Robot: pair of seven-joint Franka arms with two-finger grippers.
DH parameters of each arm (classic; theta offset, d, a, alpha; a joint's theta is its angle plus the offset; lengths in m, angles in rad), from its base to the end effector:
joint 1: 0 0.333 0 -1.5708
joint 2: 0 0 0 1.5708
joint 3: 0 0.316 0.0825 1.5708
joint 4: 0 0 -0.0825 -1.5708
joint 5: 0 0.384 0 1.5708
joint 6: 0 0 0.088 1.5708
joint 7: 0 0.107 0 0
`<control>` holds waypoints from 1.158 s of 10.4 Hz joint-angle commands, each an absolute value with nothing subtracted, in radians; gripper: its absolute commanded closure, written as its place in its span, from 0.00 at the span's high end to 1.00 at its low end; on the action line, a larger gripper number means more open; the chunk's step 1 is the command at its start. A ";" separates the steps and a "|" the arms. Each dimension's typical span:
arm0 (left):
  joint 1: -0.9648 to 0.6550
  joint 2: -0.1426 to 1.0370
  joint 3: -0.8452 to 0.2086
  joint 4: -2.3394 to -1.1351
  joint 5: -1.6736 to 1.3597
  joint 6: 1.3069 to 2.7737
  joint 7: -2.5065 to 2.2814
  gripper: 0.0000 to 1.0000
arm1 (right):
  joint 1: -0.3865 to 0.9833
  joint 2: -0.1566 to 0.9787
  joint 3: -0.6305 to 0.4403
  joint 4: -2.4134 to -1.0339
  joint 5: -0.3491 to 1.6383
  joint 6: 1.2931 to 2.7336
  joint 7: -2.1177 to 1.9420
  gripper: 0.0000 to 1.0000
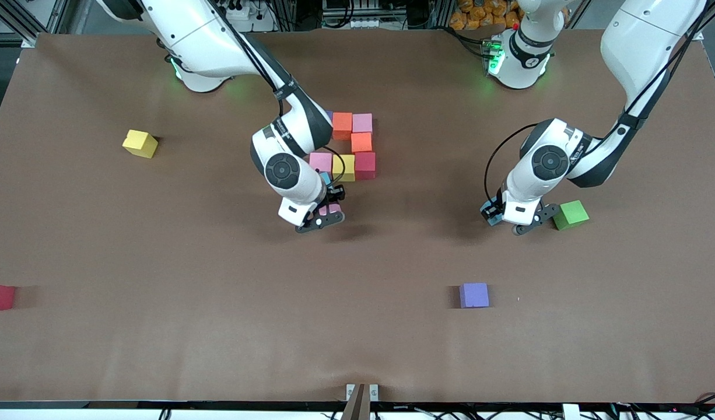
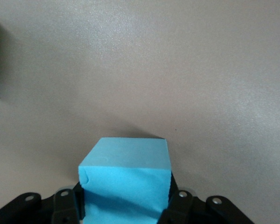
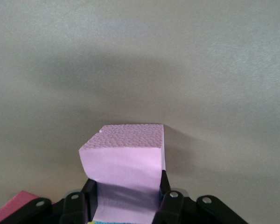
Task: Form number 2 with 11 blocks
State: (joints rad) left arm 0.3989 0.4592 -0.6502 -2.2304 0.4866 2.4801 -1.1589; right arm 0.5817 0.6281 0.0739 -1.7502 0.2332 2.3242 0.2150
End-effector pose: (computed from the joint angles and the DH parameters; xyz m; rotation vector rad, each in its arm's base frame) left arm 0.5148 -0.1445 0.1972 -2.9793 -0.8334 0.0734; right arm 0.5232 0.4026 0.2097 -2.9423 -0.3891 0.2052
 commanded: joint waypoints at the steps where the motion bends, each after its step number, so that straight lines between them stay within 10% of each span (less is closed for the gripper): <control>1: 0.410 0.460 -0.655 -2.233 0.509 2.487 -1.146 0.00 | 0.554 0.629 0.075 -1.766 0.241 2.310 0.184 0.00; 12: 0.410 0.460 -0.655 -2.232 0.509 2.487 -1.146 0.00 | 0.558 0.609 0.077 -1.827 0.255 2.318 0.284 0.00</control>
State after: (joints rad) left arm 0.3989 0.4592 -0.6502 -2.2304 0.4866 2.4801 -1.1589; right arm 0.5678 0.6232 0.0714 -1.7616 0.2494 2.3176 0.2634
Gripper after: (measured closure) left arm 0.396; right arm 0.471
